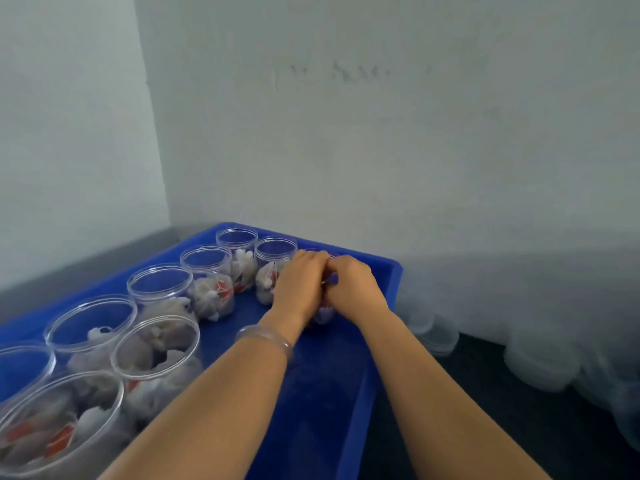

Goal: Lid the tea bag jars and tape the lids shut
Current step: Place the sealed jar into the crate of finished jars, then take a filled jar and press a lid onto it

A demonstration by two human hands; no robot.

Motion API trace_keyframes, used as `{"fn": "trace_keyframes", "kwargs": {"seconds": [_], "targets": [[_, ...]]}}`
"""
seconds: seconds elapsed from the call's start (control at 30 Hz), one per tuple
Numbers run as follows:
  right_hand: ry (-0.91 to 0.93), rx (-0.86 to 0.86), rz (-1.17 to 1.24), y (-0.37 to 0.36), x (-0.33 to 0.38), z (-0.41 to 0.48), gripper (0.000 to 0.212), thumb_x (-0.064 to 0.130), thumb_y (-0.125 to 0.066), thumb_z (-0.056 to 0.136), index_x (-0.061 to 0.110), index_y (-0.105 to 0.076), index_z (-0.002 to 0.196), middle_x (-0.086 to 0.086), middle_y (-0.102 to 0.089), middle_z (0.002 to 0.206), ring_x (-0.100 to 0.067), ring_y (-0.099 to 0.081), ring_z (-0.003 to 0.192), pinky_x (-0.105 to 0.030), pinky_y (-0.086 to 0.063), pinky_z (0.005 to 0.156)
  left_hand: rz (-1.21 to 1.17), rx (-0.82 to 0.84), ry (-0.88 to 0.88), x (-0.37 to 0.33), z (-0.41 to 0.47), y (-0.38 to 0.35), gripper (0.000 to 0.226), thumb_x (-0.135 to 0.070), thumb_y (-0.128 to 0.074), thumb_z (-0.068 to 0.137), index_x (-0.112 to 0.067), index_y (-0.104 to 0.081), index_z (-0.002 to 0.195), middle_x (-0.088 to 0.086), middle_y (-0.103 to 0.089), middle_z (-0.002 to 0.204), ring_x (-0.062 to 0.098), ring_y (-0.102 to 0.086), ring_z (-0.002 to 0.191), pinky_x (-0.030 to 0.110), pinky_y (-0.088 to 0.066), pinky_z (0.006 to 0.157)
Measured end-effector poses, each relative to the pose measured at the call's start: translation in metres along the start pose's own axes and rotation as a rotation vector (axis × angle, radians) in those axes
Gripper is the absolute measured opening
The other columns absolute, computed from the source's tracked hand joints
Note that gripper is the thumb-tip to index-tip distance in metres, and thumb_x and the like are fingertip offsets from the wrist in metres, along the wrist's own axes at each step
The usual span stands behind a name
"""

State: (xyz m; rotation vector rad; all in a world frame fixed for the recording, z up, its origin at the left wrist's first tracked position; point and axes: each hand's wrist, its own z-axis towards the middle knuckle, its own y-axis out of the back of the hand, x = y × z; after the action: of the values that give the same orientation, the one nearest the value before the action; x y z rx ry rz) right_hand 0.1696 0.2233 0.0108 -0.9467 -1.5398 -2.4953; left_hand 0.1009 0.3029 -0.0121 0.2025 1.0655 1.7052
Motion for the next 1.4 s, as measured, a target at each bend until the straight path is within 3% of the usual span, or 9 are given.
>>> {"fn": "trace_keyframes", "kwargs": {"seconds": [0.27, 0.43, 0.6, 0.67, 0.77, 0.87, 1.07, 1.23, 1.4], "targets": [[0.064, -0.601, 0.233, 0.095, 0.023, -0.066, 0.031, 0.007, -0.069, 0.079, 0.004, -0.055, 0.106, -0.013, -0.042, 0.134, -0.023, -0.041, 0.126, -0.012, -0.026, 0.091, -0.291, -0.286, -0.27, -0.111, -0.004, 0.091, 0.02, 0.015, -0.048, 0.07, -0.003, -0.056, 0.075, 0.009, -0.058, 0.078, 0.025, -0.045, 0.086, 0.032, -0.036, 0.069], [-0.186, -0.464, 0.359, 0.138, -0.006, -0.145, 0.089, 0.03, -0.069, 0.08, 0.016, -0.015, 0.15, -0.005, -0.043, 0.137, -0.018, -0.051, 0.119, -0.027, -0.04, 0.089, -0.51, -0.256, -0.289, -0.192, -0.051, 0.1, 0.023, 0.009, -0.047, 0.067, -0.009, -0.055, 0.079, 0.003, -0.056, 0.075, 0.016, -0.044, 0.08, 0.029, -0.039, 0.069], [-0.389, -0.36, 0.316, 0.093, -0.055, -0.237, 0.081, 0.036, -0.067, 0.081, 0.028, -0.023, 0.148, 0.003, -0.055, 0.131, -0.019, -0.056, 0.117, -0.026, -0.039, 0.082, -0.573, -0.04, -0.22, -0.209, -0.147, 0.039, 0.018, -0.002, -0.047, 0.079, -0.006, -0.061, 0.088, 0.005, -0.061, 0.092, 0.021, -0.048, 0.094, 0.036, -0.041, 0.085], [-0.401, -0.379, 0.387, 0.072, -0.065, -0.266, 0.058, 0.038, -0.071, 0.071, 0.054, -0.042, 0.118, 0.011, -0.061, 0.115, -0.014, -0.06, 0.109, -0.023, -0.045, 0.078, -0.587, 0.003, -0.238, -0.207, -0.177, 0.017, 0.025, -0.008, -0.041, 0.081, -0.009, -0.062, 0.095, 0.001, -0.059, 0.101, 0.016, -0.047, 0.101, 0.023, -0.037, 0.091], [-0.357, -0.443, 0.438, 0.056, -0.073, -0.283, 0.064, 0.042, -0.079, 0.052, 0.055, -0.045, 0.105, 0.011, -0.057, 0.117, -0.006, -0.057, 0.109, -0.028, -0.051, 0.088, -0.745, -0.134, 0.178, -0.198, -0.184, -0.005, 0.028, -0.008, -0.038, 0.093, -0.013, -0.061, 0.107, -0.004, -0.055, 0.107, 0.011, -0.05, 0.105, -0.001, -0.03, 0.083], [-0.332, -0.45, 0.339, 0.053, -0.082, -0.282, 0.083, 0.044, -0.085, 0.055, 0.039, -0.042, 0.127, 0.012, -0.047, 0.126, -0.008, -0.048, 0.12, -0.036, -0.046, 0.099, -0.909, -0.103, 0.589, -0.175, -0.163, -0.032, 0.033, -0.011, -0.035, 0.101, -0.008, -0.057, 0.125, 0.006, -0.058, 0.127, 0.02, -0.05, 0.122, 0.008, -0.031, 0.09], [-0.314, -0.47, 0.341, 0.042, -0.102, -0.29, 0.098, 0.054, -0.081, 0.054, 0.05, -0.027, 0.136, 0.03, -0.037, 0.128, 0.003, -0.04, 0.124, -0.024, -0.044, 0.099, -0.089, 0.57, 0.172, -0.133, -0.128, -0.089, 0.059, -0.025, -0.056, 0.092, -0.014, -0.033, 0.146, 0.007, -0.027, 0.155, 0.026, -0.018, 0.145, 0.042, -0.023, 0.115], [-0.317, -0.494, 0.297, 0.035, -0.104, -0.291, 0.103, 0.043, -0.082, 0.059, 0.033, -0.026, 0.146, 0.02, -0.036, 0.132, 0.004, -0.035, 0.125, -0.021, -0.039, 0.101, 0.143, 0.245, 0.021, -0.128, -0.146, -0.094, 0.027, -0.037, -0.049, 0.096, -0.021, -0.062, 0.114, 0.008, -0.061, 0.116, 0.028, -0.047, 0.109, 0.037, -0.037, 0.09], [-0.33, -0.455, 0.284, 0.038, -0.098, -0.293, 0.106, 0.037, -0.083, 0.064, 0.026, -0.022, 0.149, 0.011, -0.036, 0.137, -0.001, -0.031, 0.127, -0.024, -0.035, 0.105, -0.761, -0.304, 0.351, -0.167, -0.143, -0.043, 0.027, -0.015, -0.037, 0.102, -0.003, -0.056, 0.117, 0.015, -0.054, 0.109, 0.034, -0.054, 0.104, 0.034, -0.047, 0.088]]}}
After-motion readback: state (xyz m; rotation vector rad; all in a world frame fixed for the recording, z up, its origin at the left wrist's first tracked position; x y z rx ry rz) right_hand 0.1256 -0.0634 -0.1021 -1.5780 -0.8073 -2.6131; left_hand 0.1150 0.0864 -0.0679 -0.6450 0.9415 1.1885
